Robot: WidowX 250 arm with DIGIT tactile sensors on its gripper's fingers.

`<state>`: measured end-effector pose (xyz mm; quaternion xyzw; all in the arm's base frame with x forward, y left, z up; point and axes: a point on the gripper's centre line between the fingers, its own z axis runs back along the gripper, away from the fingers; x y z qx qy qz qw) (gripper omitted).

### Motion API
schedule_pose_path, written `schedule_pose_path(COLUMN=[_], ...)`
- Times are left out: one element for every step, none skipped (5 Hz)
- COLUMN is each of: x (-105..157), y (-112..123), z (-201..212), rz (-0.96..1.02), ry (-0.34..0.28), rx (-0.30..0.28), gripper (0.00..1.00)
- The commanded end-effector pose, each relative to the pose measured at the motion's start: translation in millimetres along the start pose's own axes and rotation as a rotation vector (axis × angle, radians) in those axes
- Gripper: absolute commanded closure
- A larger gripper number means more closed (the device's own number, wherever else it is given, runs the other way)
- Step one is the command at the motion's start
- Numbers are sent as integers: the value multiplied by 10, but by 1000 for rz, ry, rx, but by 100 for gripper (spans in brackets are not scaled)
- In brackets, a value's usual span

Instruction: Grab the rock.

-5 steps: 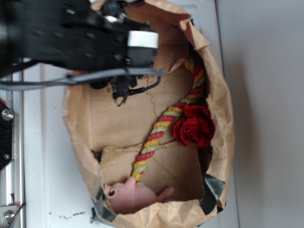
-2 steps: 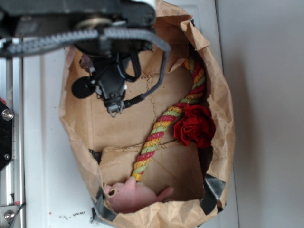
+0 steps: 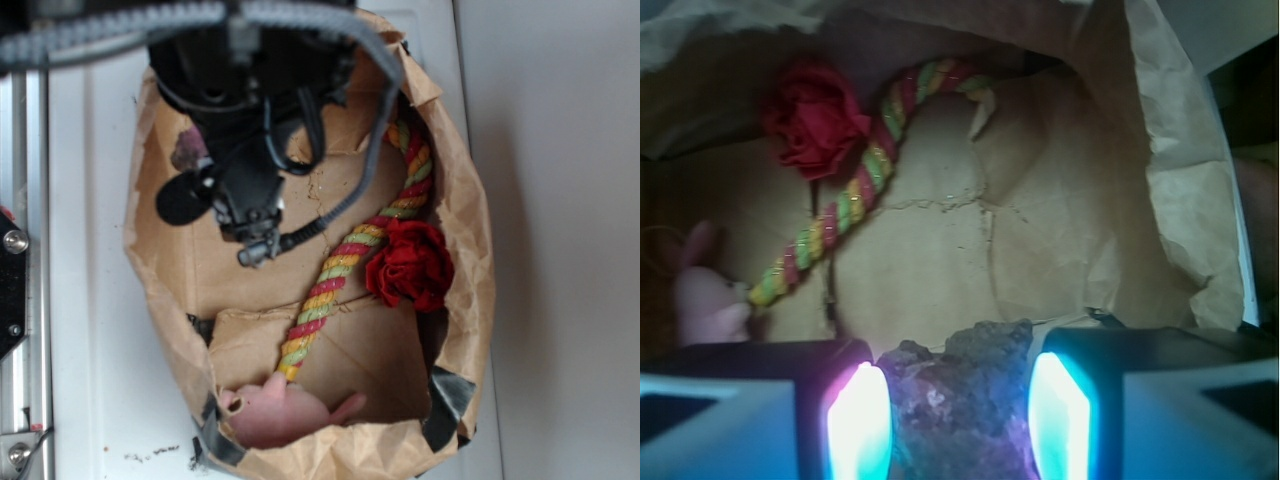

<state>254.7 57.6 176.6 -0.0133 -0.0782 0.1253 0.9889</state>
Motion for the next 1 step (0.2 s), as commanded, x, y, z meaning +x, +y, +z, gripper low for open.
schedule_pose_path(x=[125], y=[2], z=[184], rz=[-17], ry=[-120], rx=[-109], gripper=[100])
